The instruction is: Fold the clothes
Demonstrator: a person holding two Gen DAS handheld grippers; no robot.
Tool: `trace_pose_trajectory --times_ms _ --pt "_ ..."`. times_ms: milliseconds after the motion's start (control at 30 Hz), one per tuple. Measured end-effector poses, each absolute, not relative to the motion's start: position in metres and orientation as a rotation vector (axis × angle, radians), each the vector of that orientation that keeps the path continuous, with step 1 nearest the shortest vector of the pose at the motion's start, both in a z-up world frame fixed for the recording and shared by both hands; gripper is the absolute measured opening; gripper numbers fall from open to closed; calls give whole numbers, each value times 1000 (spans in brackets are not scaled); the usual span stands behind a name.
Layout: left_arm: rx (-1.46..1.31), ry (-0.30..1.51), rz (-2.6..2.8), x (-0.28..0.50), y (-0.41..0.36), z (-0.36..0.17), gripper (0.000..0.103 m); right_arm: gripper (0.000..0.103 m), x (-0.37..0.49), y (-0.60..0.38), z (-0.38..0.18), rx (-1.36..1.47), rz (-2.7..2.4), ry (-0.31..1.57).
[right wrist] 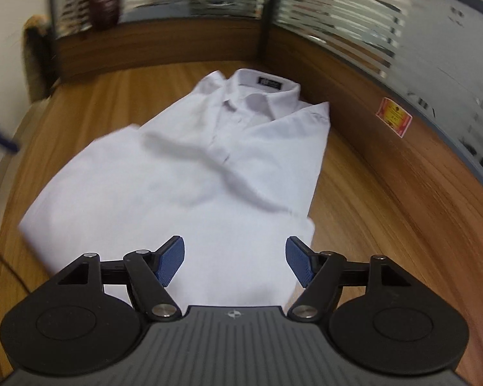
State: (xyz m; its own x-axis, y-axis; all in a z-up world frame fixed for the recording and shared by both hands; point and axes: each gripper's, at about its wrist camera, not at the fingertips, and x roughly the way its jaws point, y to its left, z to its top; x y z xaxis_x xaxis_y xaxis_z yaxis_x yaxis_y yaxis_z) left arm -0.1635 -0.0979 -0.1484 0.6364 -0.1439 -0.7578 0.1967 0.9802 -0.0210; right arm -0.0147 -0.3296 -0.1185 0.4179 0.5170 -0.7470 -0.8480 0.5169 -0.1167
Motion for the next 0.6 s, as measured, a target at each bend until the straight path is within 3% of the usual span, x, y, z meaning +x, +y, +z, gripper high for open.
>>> trace_pose_trajectory --times_ms 267,600 --pt "191 857 -188 -162 -128 -163 103 78 -85 -354 -140 -858 982 601" --pt "369 836 -187 -156 -167 -177 103 78 -132 -316 -171 -1141 1170 363"
